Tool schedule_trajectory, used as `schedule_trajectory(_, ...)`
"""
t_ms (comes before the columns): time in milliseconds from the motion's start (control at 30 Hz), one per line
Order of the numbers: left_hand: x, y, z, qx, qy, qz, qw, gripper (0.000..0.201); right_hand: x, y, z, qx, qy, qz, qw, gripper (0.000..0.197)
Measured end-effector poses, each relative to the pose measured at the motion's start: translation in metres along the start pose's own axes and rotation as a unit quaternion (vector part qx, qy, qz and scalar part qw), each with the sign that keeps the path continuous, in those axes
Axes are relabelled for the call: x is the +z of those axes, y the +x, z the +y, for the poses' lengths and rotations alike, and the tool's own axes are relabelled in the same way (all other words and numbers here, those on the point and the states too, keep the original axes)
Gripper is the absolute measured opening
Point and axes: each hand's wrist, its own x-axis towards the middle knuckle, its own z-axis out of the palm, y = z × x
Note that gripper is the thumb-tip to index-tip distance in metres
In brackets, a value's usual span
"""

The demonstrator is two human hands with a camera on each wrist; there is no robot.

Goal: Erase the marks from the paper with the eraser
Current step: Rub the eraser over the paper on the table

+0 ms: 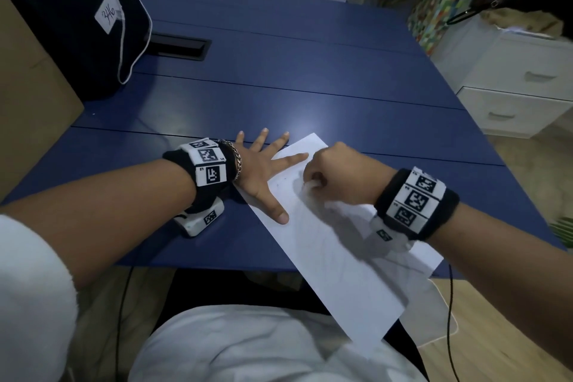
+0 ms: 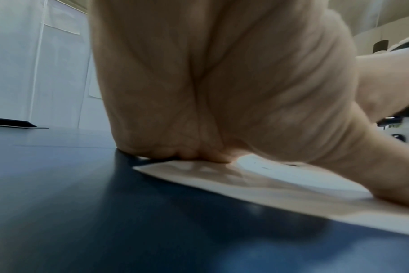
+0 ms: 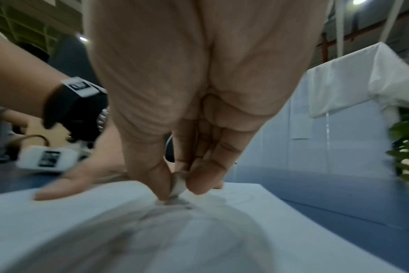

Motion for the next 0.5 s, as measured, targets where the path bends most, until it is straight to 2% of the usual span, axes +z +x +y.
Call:
schedule_trajectory(100, 0.001, 0.001, 0.001, -0.002, -0.003, 0.002, 1.000, 0.151, 0.002, 0.003, -0.001, 0.049, -0.007, 0.043, 0.998, 0.014)
schedule_trajectory(200, -0.001, -0.001, 0.002, -0.003, 0.005, -0.006, 1.000, 0.153, 0.005, -0.005, -0.026, -0.022, 0.011, -0.003, 1.000, 0.023)
schedule_trajectory(267, -0.001, 0.000, 0.002, -0.002, 0.008, -0.005, 1.000, 0.154, 0.000, -0.005, -0.028, -0.044, 0.025, -0.032, 0.998, 0.022)
schedule_trajectory(433, 0.000, 0.000, 0.001, -0.001, 0.001, -0.004, 1.000, 0.154, -0.006, 0.017, -0.003, 0.036, 0.025, 0.053, 0.998, 0.015)
schedule_trajectory(500, 0.000, 0.000, 0.000, 0.000, 0.008, -0.002, 1.000, 0.155, -0.001, 0.015, -0.015, 0.002, 0.020, 0.036, 0.999, 0.016)
